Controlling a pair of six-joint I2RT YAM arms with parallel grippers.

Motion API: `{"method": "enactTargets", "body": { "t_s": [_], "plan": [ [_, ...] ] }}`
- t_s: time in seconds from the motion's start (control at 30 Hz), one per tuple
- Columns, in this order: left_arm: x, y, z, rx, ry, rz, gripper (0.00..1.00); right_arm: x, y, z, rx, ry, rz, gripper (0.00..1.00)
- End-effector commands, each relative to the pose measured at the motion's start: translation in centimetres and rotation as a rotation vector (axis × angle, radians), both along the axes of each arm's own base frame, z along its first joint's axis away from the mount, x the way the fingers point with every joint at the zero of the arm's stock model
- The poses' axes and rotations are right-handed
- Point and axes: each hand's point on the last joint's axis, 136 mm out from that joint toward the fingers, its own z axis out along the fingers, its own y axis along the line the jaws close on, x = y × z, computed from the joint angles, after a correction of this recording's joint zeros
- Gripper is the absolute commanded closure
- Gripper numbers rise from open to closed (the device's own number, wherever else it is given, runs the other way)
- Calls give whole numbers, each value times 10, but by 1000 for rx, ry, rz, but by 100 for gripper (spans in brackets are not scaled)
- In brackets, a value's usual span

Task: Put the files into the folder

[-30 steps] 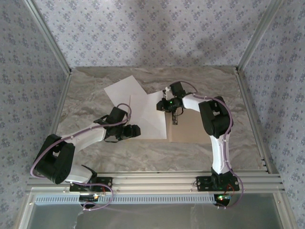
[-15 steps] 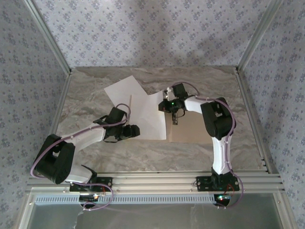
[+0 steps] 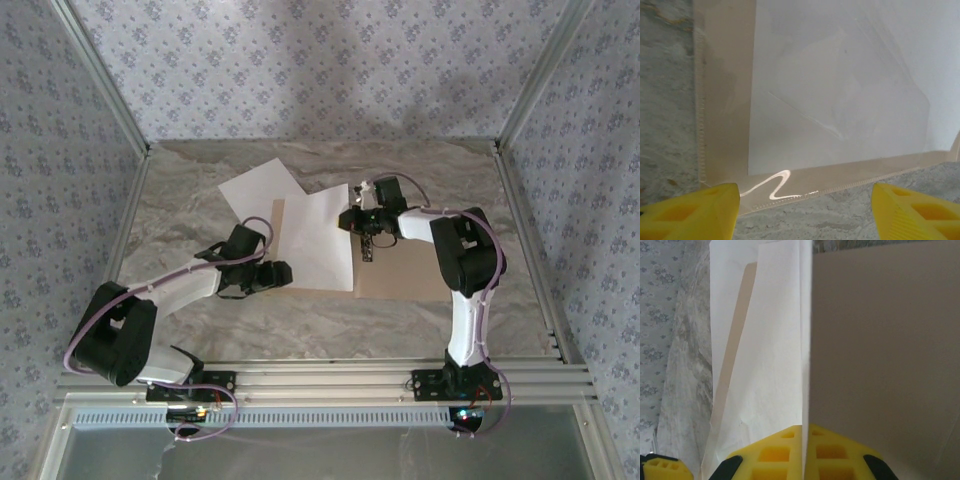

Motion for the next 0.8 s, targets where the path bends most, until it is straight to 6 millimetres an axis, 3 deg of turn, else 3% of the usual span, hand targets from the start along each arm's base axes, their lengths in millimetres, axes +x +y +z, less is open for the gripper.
{"method": "enactTargets", "body": {
  "t_s": [0.0, 0.33, 0.77],
  "plan": [
    [6, 13, 5, 25, -17, 59, 29, -4, 11, 8, 51, -17, 40, 98],
    [10, 32, -3, 52, 4, 134, 28, -10, 19, 10, 74, -38, 71, 98],
    [16, 29, -10, 37, 20, 145, 28, -14, 25, 2, 87, -25, 74, 98]
  ]
}}
